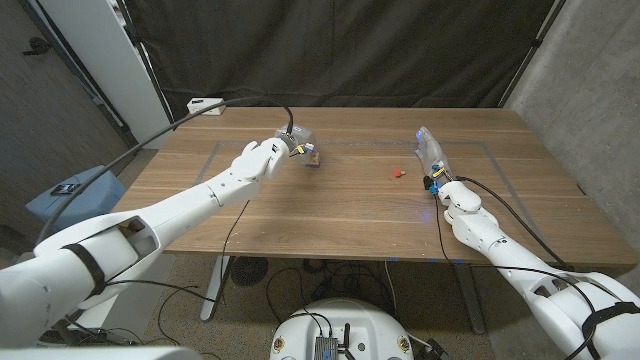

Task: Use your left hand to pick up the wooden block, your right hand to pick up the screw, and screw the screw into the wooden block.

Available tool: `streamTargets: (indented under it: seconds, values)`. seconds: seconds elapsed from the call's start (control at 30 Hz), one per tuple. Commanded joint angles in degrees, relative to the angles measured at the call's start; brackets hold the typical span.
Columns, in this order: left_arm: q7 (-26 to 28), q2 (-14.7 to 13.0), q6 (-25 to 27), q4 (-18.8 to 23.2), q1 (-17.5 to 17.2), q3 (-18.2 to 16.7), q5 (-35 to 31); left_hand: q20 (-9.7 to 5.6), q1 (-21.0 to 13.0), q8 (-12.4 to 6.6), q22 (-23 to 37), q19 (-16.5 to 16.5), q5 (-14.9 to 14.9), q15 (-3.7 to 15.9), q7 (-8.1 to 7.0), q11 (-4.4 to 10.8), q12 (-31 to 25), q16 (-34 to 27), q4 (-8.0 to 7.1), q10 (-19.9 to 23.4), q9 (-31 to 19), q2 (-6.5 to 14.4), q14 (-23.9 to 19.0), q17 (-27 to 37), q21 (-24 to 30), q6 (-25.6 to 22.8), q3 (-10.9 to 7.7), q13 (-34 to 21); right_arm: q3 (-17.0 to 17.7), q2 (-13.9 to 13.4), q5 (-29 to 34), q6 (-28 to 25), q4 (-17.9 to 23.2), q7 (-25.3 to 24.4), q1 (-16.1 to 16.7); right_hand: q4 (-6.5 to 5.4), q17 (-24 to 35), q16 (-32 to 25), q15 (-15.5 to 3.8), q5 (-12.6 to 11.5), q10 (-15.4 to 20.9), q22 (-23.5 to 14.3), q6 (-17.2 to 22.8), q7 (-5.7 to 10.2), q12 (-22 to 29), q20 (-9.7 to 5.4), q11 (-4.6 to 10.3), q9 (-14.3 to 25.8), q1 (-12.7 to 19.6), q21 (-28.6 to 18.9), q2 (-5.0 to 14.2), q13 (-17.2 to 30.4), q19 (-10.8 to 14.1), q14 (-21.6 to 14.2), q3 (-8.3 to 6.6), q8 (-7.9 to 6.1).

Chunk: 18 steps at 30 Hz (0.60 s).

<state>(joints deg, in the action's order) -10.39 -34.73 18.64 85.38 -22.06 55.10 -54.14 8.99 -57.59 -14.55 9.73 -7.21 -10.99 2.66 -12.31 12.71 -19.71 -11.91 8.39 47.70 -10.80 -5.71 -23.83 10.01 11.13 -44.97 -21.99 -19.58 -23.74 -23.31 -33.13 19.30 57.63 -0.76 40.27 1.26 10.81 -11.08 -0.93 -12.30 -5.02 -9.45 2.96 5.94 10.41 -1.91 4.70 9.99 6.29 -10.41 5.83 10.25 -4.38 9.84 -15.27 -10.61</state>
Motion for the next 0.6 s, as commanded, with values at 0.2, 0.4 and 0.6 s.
streamTargets:
  seconds: [0.2,0.4,0.6]
  values:
    - [5.3,1.0,4.7,3.8,-4.1,-4.3,6.9,-0.57,-0.2,0.27,0.2,0.0,0.4,5.80,-0.01,0.07,-0.1,-0.3,-0.17,0.4,-0.2,0.7,-0.9,0.4,0.0,-0.6,0.27,-0.3,-0.3,-1.2,0.9,-0.3,1.9,0.0,0.5,0.02,0.1,-0.2,-0.07,0.0,-0.2,-0.2,0.4,0.35,0.4,-0.10,-0.03,0.3,0.3,-0.6,0.18,0.1,0.5,2.6,-0.52,-0.16]
    - [7.4,1.3,5.5,5.0,-5.3,-5.5,10.1,-0.60,-0.2,0.31,0.2,0.0,0.4,5.61,0.00,0.07,0.0,-0.2,-0.18,0.4,-0.2,0.7,-0.7,0.4,0.0,-0.8,0.38,-0.4,-0.3,-2.0,1.3,-0.6,3.7,-0.6,1.1,0.04,0.0,-0.2,-0.10,0.0,-0.2,-0.2,0.4,0.36,0.4,-0.09,-0.01,0.3,0.3,-0.6,0.17,0.1,0.6,2.6,-0.55,-0.15]
    - [9.7,2.3,6.6,5.6,-6.6,-7.2,14.3,-0.56,-0.1,0.44,0.2,0.0,0.4,5.50,-0.03,0.06,0.0,-0.1,-0.18,0.4,-0.2,0.7,-0.5,0.4,-0.1,-0.7,0.47,-0.5,-0.4,-2.7,1.8,-0.8,5.1,-0.8,1.5,0.07,0.0,-0.2,-0.12,0.0,-0.2,-0.2,0.4,0.39,0.4,-0.11,0.05,0.3,0.4,-0.6,0.17,0.1,0.6,2.6,-0.59,-0.14]
